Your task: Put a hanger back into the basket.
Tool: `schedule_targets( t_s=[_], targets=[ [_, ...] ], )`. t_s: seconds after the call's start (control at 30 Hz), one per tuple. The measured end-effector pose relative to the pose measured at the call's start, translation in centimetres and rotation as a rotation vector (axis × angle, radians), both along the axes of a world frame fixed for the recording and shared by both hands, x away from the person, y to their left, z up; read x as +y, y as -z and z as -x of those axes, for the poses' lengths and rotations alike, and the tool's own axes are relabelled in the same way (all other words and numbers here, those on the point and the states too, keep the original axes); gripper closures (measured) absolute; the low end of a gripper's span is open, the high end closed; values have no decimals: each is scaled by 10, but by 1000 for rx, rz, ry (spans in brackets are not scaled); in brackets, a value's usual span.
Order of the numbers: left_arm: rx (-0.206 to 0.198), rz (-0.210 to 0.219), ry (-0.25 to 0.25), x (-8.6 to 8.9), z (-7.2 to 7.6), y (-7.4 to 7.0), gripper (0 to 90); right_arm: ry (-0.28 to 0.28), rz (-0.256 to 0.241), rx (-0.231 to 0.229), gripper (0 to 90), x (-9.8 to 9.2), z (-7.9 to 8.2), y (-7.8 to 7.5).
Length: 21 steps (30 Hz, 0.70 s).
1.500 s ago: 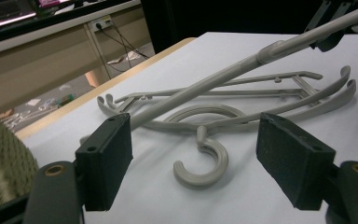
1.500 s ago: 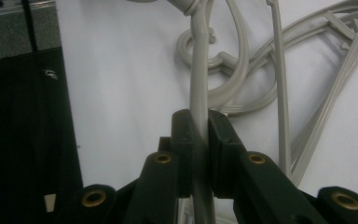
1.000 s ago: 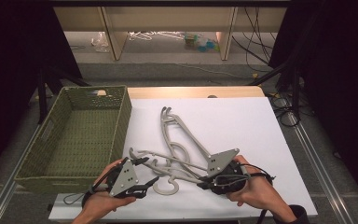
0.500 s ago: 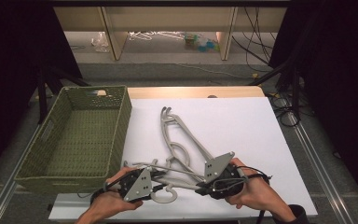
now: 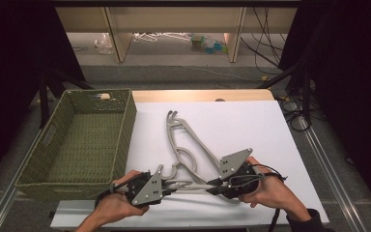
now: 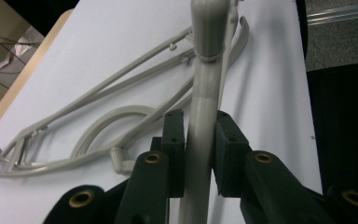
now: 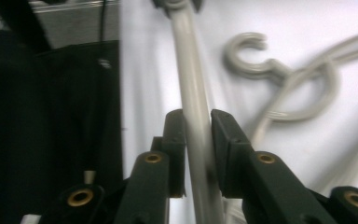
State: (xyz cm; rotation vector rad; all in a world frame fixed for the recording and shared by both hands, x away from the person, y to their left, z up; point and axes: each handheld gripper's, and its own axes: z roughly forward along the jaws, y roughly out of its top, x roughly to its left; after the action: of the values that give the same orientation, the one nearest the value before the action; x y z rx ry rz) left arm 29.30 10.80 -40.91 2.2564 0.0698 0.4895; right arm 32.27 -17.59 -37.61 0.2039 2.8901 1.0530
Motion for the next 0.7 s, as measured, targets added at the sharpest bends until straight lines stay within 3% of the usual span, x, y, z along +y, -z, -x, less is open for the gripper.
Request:
schedule_targets(
  t_s=[0.17,0.2,0.27,0.3,0.33,0.4,0.43,0.47,0.5,0.6,0.7],
  targets=[
    [22,-8,-17,-6,-4,-6,776,46,-3,-21,716,-3,-4,-1],
    [43,3,-31,-8,-5,-9,783,96,-21,-32,631,-4,-6,-2],
    [104,21,-79,-9,-8,-12,782,127,-36,-25,566,-5,-7,-3],
    [104,21,-79,-9,-8,-12,783,127,-36,-25,566,-5,-7,-3],
    [155,55,-131,-7,-9,-17,787,201,-83,-56,449,-5,-8,-5],
    [182,85,-165,-4,-12,-21,787,267,-133,-60,408,-9,-12,-10],
    [183,80,-186,0,-14,-23,787,293,-160,-71,383,-11,-14,-11],
    [183,80,-186,0,-14,-23,787,293,-160,-71,383,-11,-14,-11],
    [188,86,-222,6,-17,-25,787,367,-236,-88,363,-19,-16,-17],
    [216,103,-266,14,-23,-28,788,429,-304,-100,350,-25,-18,-22],
    [229,113,-293,21,-26,-30,788,436,-306,-131,345,-26,-16,-22]
  ],
)
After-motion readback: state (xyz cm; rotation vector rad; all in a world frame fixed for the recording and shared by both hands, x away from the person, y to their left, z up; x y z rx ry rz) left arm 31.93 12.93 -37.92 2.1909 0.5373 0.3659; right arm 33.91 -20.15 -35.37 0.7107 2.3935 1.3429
